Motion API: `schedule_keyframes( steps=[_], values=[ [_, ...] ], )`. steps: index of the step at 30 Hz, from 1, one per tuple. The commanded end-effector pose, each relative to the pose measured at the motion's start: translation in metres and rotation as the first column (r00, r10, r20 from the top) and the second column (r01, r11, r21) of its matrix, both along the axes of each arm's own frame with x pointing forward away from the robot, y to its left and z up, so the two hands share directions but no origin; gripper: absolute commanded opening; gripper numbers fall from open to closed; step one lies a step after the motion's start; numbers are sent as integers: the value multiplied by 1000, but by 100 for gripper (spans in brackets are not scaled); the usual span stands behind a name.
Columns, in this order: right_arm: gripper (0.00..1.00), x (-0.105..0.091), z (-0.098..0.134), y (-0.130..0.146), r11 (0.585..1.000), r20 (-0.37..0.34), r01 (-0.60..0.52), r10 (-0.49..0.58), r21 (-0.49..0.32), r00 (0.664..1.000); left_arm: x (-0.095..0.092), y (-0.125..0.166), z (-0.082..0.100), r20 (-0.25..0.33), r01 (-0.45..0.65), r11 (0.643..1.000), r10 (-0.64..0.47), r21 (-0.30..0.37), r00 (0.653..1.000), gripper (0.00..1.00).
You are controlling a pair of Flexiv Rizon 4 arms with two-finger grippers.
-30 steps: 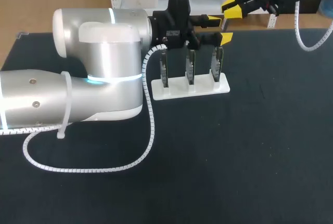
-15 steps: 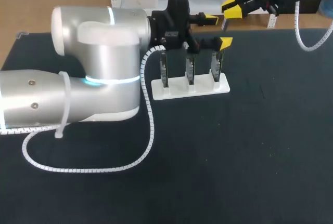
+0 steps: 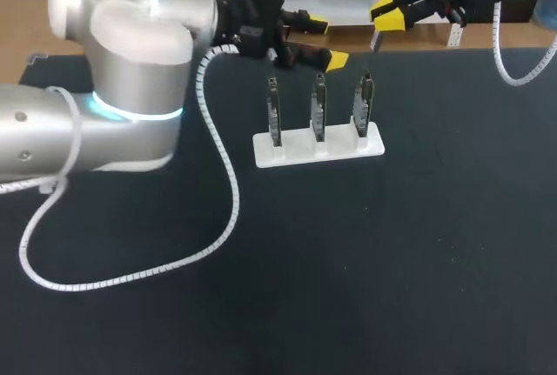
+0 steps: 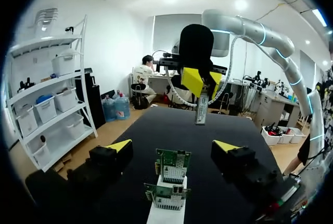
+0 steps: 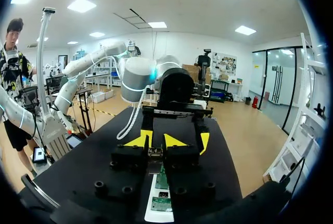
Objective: Pick up the optical module with the left hand, and insert it into the network port with the right hand.
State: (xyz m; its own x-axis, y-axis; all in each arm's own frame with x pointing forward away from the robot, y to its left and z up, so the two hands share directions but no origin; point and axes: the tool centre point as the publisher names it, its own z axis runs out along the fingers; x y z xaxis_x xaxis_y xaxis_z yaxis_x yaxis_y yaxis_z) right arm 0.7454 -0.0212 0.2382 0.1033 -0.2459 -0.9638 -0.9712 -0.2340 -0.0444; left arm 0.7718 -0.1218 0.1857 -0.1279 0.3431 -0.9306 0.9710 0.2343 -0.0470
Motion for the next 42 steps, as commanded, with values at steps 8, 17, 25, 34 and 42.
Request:
schedule_keyframes(
  steps=[8,17,25,34,42],
  values=[
    [0,-2,0,0,1000,3,4,-4,-1,1000,1,26,4,-96,108,973,-90,205,991,100],
    [0,-2,0,0,1000,3,4,-4,-1,1000,-1,33,4,-100,73,972,-51,223,994,100],
    [0,-2,0,0,1000,3,4,-4,-1,1000,-1,33,4,-100,73,972,-51,223,994,100],
    [0,-2,0,0,1000,3,4,-4,-1,1000,-9,16,6,-92,106,971,-88,215,992,100],
    [0,-2,0,0,1000,3,4,-4,-1,1000,-26,19,20,-64,134,957,-121,259,991,100]
  ],
)
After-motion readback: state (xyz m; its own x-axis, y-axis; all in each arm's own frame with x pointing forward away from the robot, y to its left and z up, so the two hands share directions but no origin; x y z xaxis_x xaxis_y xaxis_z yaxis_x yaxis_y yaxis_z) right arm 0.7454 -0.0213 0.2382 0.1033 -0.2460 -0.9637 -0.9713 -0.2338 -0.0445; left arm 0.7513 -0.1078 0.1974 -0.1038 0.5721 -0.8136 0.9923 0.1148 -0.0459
